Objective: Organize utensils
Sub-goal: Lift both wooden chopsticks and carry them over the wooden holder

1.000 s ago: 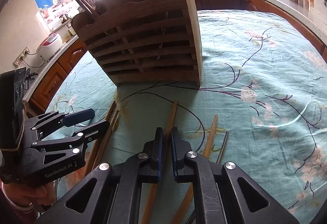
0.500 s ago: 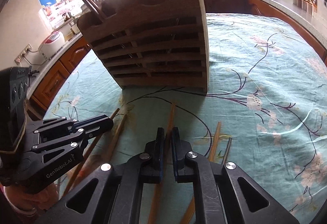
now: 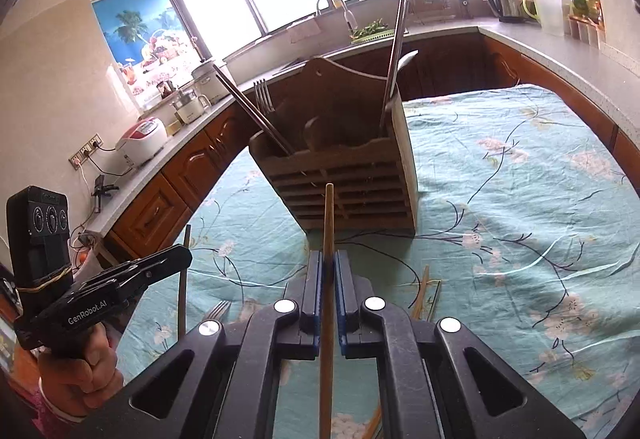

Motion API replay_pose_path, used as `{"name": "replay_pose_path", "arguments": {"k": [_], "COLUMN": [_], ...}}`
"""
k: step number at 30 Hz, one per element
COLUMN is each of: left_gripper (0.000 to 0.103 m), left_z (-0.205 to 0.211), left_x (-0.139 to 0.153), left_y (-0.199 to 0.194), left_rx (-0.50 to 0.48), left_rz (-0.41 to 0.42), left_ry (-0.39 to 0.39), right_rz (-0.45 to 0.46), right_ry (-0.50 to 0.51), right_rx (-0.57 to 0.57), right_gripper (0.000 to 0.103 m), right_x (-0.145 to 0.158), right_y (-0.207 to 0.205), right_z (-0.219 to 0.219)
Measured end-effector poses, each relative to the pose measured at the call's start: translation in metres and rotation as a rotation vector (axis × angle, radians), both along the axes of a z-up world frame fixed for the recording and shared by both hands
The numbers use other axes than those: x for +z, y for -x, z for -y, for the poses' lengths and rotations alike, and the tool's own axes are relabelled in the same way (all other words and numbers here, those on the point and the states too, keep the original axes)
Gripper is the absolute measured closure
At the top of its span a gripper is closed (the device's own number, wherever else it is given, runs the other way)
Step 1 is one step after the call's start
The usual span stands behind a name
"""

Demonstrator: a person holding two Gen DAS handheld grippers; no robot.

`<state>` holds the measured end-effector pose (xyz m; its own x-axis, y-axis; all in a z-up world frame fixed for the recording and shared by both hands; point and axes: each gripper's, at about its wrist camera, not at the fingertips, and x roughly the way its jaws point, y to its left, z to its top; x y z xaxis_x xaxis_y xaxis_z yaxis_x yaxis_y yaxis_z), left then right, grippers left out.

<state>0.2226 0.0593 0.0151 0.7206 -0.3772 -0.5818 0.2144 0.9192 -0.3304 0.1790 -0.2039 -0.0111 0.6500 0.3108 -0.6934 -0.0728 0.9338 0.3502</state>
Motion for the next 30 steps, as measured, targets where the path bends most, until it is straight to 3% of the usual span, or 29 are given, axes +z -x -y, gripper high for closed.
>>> {"name": "replay_pose_path", "arguments": {"k": [11, 30], "left_gripper": [0.100, 0.100], "left_z": [-0.018, -0.026], "left_x": [0.032, 0.063], "left_y": [0.048, 0.037], "left_rx": [0.009, 0.037], "left_rz": [0.091, 0.209], "left_ry": [0.041, 0.057], "right_rz": [0.133, 0.231], "right_ry": [0.004, 0.005], "right_rx": [0.010, -0.021], "right_gripper": [0.098, 0.098], "right_x": [0.048, 0.082], "right_y": [0.029, 0.012], "right_z": [-0.002, 0.007]}}
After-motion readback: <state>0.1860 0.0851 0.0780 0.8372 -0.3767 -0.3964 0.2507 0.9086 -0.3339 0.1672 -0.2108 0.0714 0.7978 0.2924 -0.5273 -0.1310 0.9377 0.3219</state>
